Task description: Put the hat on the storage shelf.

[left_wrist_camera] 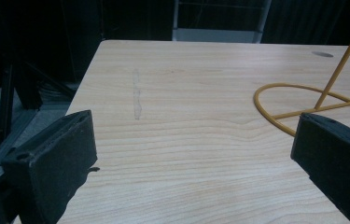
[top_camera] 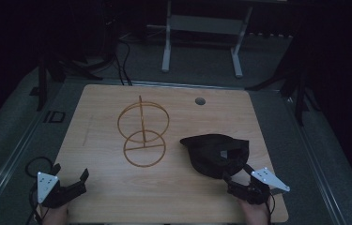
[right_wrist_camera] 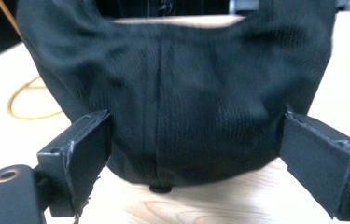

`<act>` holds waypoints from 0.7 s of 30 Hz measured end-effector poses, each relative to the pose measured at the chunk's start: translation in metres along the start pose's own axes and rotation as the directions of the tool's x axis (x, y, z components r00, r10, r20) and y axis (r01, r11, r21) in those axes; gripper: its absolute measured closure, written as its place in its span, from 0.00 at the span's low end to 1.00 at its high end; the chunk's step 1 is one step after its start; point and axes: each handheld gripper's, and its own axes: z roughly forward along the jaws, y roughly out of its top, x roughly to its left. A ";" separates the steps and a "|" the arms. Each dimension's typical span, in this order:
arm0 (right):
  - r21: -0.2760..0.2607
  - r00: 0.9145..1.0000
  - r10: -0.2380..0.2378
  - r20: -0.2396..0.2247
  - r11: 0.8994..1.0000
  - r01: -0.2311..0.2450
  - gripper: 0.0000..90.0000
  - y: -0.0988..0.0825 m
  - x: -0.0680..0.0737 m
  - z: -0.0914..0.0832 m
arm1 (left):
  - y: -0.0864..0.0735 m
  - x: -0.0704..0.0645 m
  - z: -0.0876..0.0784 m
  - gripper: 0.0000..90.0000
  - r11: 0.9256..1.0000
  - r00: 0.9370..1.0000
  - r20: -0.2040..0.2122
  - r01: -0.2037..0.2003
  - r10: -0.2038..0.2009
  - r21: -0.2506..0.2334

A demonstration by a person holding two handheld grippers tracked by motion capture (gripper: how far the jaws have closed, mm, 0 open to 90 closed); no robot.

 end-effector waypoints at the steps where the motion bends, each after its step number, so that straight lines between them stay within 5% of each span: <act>1: 0.012 1.000 -0.014 0.001 1.000 0.014 0.18 0.001 0.000 0.005 | 0.000 0.000 0.000 0.01 1.000 1.000 0.003 0.003 -0.003 -0.002; 4: 0.004 1.000 -0.018 -0.003 1.000 0.018 0.26 0.005 -0.001 0.010 | 0.000 0.000 0.000 0.01 1.000 1.000 0.002 0.002 -0.002 -0.001; 7: 0.000 0.999 -0.030 -0.019 1.000 0.030 0.50 0.010 -0.002 0.016 | 0.000 0.001 0.000 0.01 1.000 1.000 0.003 0.005 -0.005 -0.003; 8: 0.004 0.999 -0.031 -0.030 1.000 0.031 0.66 0.012 -0.003 0.018 | 0.000 0.001 0.000 0.01 1.000 1.000 0.003 0.005 -0.005 -0.003; 12: 0.016 0.997 -0.068 -0.028 0.997 0.069 0.93 0.021 -0.004 0.027 | 0.000 0.001 0.000 0.01 1.000 1.000 0.004 0.005 -0.005 -0.003; 21: -0.011 0.992 -0.130 0.010 0.991 0.130 0.97 0.037 -0.004 0.034 | 0.000 0.001 0.000 0.01 1.000 1.000 0.009 0.016 -0.016 -0.006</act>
